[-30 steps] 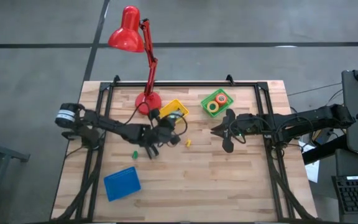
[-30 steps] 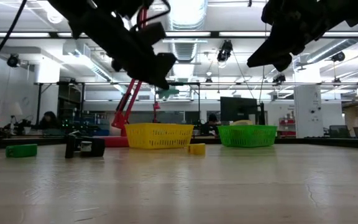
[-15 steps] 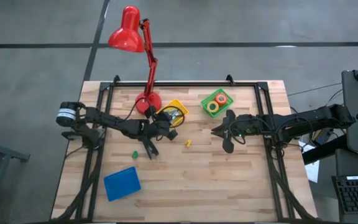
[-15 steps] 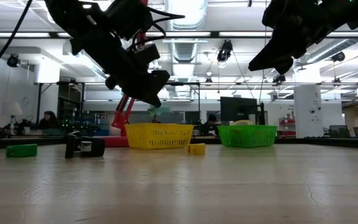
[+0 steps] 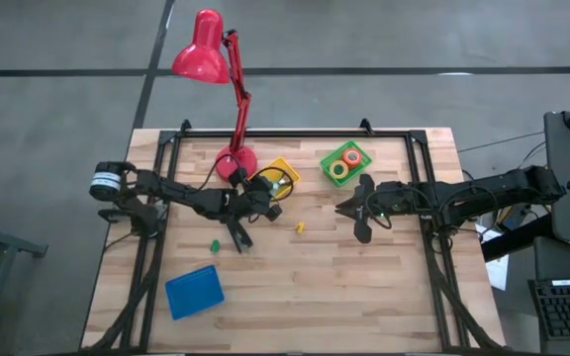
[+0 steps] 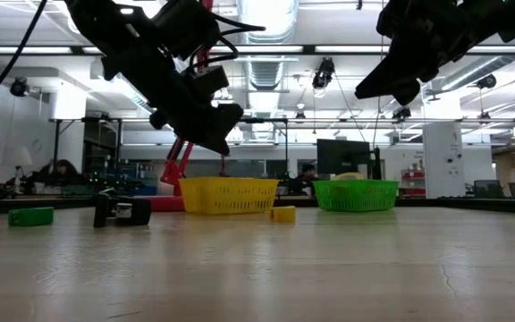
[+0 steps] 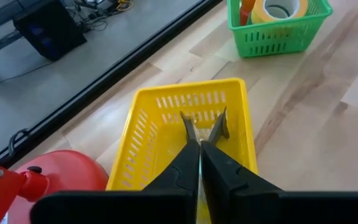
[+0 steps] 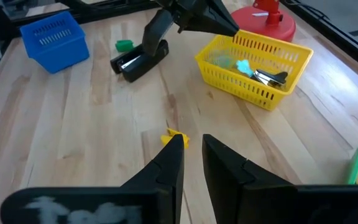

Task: Pick and place Stapler, Stapler remover, tape
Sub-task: Put the blue staple remover into the yellow bin, then put the black stapler into the blue bin

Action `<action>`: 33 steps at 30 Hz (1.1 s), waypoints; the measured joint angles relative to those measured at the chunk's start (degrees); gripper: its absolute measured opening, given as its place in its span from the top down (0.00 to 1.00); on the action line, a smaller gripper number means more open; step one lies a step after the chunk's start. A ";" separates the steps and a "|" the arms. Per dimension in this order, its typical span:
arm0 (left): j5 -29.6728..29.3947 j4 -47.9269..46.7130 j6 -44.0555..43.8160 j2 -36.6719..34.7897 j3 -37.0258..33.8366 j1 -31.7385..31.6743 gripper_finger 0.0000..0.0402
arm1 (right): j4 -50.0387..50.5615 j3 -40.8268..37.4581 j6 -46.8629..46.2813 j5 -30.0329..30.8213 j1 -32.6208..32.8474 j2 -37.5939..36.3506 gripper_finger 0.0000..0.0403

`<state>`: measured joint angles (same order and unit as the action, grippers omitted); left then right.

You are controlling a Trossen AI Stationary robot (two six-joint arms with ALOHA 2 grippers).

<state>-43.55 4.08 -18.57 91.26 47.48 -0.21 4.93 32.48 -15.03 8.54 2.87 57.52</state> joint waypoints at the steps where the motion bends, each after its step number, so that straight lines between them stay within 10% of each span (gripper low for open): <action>1: 0.00 -0.04 -0.44 0.00 0.00 0.00 0.95 | 0.00 -0.07 0.00 -0.01 0.00 0.00 0.87; 21: 14.73 1.91 -7.00 -0.12 0.04 3.51 0.71 | -0.87 -1.47 -1.11 -0.01 0.00 0.00 0.87; 33: 37.02 -10.07 -3.01 -3.21 0.11 8.22 0.67 | -0.84 -2.17 -1.09 -0.05 0.02 0.02 0.87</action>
<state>-6.53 -5.99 -21.59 88.06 47.59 8.01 4.08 30.30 -16.12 8.49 2.90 57.54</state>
